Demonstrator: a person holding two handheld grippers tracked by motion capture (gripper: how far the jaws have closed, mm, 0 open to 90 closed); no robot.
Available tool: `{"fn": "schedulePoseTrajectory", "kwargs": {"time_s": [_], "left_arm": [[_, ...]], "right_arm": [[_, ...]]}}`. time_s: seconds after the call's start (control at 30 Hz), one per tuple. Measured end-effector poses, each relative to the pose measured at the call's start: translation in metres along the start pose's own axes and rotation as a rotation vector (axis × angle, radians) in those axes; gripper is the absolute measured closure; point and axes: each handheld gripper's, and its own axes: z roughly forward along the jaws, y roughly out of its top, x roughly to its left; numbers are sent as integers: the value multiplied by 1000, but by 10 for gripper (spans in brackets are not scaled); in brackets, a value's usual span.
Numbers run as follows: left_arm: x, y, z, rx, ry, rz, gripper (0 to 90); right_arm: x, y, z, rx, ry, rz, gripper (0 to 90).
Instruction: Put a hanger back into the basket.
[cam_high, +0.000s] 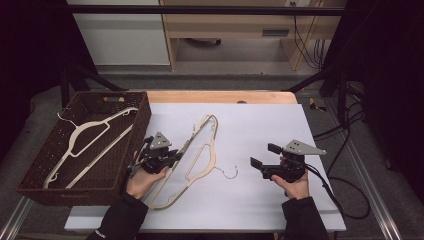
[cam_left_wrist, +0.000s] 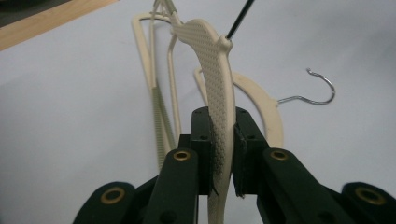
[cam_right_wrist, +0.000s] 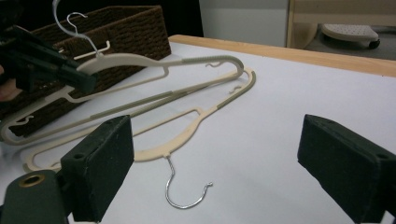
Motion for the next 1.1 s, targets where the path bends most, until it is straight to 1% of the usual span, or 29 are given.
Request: {"fn": "schedulePoseTrajectory", "kwargs": {"time_s": [0.07, 0.2, 0.3, 0.37, 0.4, 0.43, 0.47, 0.53, 0.57, 0.6, 0.63, 0.67, 0.73, 0.77, 0.83, 0.87, 0.97, 1.07, 1.1], "left_arm": [[4, -1, -2, -4, 13, -17, 820], [7, -1, -5, -9, 42, -39, 832], [7, -1, -7, -22, 85, -52, 842], [9, -1, -9, -20, 103, -46, 852], [9, -1, -10, -38, 103, -63, 859], [10, -1, -11, -49, 83, -81, 859], [10, -1, -13, -59, 83, -88, 860], [8, 0, -16, -67, 124, -67, 860], [6, 1, -18, -58, 143, -46, 860], [6, 1, -20, -66, 146, -42, 860], [5, 2, -23, -73, 141, -39, 860], [5, 4, -28, -88, 123, -31, 860], [3, 5, -30, -97, 125, -30, 860], [1, 7, -33, -98, 124, -20, 860], [-2, 9, -37, -117, 122, -12, 860], [-3, 10, -40, -125, 108, -12, 860], [-5, 12, -47, -152, 65, -16, 860], [-8, 16, -56, -176, 56, 5, 860], [-10, 17, -59, -185, 50, 3, 860]], "right_arm": [[-1, -1, 0, 8, 0, -6, 101], [0, -2, -1, 8, -5, 2, 95], [-1, -2, -1, 6, -9, 5, 93], [-1, -2, -2, 3, -10, 6, 93], [-2, -2, -3, 2, -8, 3, 92], [-2, -2, -3, 2, -8, 3, 92], [-2, -2, -3, -1, -10, 7, 92], [-2, -1, -4, -2, -9, 4, 91], [-3, -1, -5, -4, -8, 3, 91], [-3, -1, -6, -7, -9, 6, 90], [-3, -1, -6, -7, -9, 6, 90], [-3, 0, -7, -8, -10, 4, 88], [-3, 0, -8, -13, -14, 6, 82], [-3, 0, -8, -13, -14, 6, 82], [-3, 0, -9, -22, -17, 3, 71], [-3, 0, -10, -30, -21, 2, 59], [-4, 1, -11, -33, -23, -3, 51], [-5, 1, -13, -35, -36, -2, 41], [-5, 1, -13, -35, -36, -2, 41]]}}
